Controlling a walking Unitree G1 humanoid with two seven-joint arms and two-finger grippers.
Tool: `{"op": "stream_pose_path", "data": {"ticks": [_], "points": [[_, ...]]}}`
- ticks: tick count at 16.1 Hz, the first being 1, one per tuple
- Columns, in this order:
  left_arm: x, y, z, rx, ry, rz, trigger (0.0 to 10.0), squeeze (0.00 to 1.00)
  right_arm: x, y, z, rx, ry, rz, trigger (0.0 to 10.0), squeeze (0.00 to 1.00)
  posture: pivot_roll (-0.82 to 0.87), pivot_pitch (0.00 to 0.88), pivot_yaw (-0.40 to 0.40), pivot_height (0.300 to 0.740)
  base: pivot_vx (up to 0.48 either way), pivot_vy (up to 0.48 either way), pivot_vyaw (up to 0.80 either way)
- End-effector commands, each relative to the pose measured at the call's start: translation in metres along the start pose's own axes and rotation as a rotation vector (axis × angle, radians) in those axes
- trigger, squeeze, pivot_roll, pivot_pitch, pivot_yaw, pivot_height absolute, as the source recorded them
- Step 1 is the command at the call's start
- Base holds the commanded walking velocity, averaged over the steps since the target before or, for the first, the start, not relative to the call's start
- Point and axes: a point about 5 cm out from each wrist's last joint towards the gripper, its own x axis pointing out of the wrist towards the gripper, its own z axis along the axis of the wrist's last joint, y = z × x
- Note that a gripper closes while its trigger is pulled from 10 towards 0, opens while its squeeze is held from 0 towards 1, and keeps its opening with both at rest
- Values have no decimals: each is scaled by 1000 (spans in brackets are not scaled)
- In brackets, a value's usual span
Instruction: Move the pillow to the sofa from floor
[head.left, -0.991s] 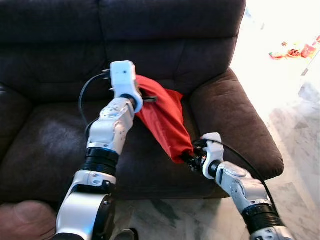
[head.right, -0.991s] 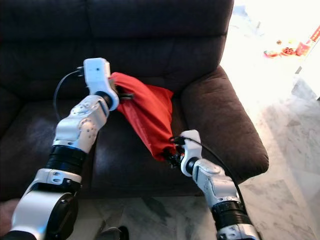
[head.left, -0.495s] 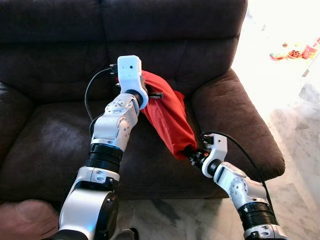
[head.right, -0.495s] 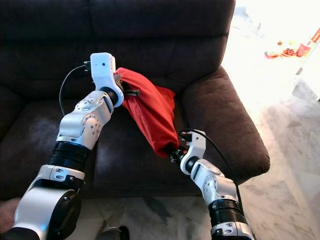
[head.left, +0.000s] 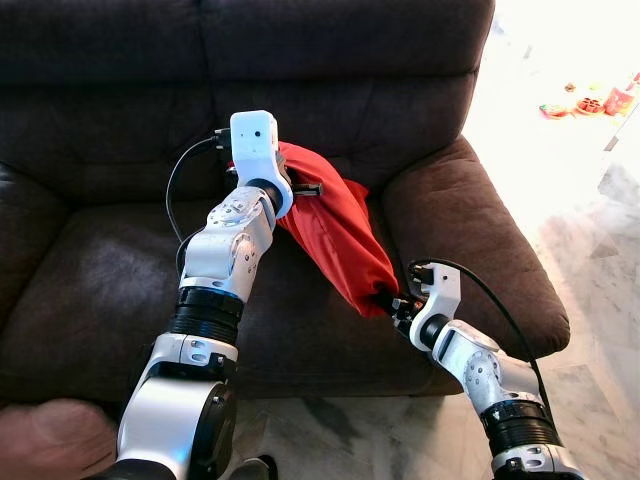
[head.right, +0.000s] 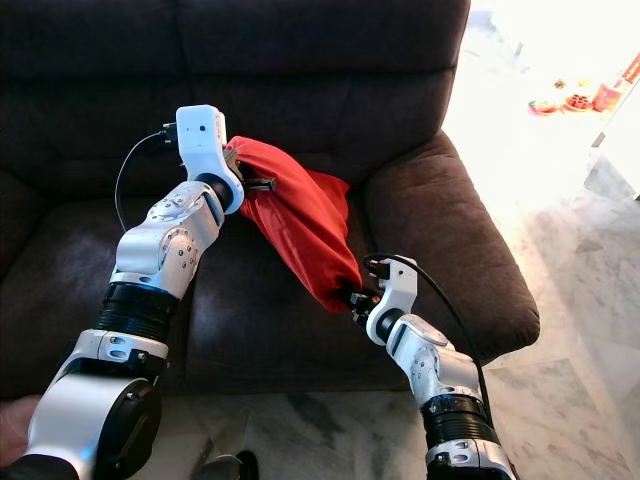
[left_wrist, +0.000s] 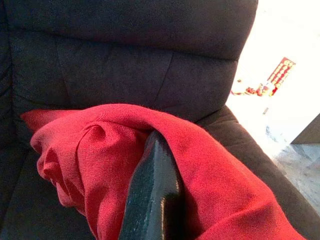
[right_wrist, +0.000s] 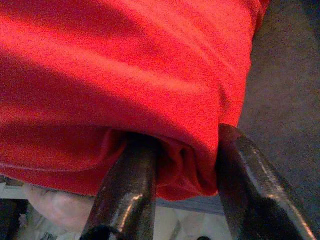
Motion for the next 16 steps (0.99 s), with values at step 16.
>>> {"op": "stream_pose_path", "data": {"ticks": [16], "points": [[-3,-4,27,12,-112,-18,10000,0,-9,12,69,-3,-299,22,0,0,38,140,-6,740,0,0,0]]}}
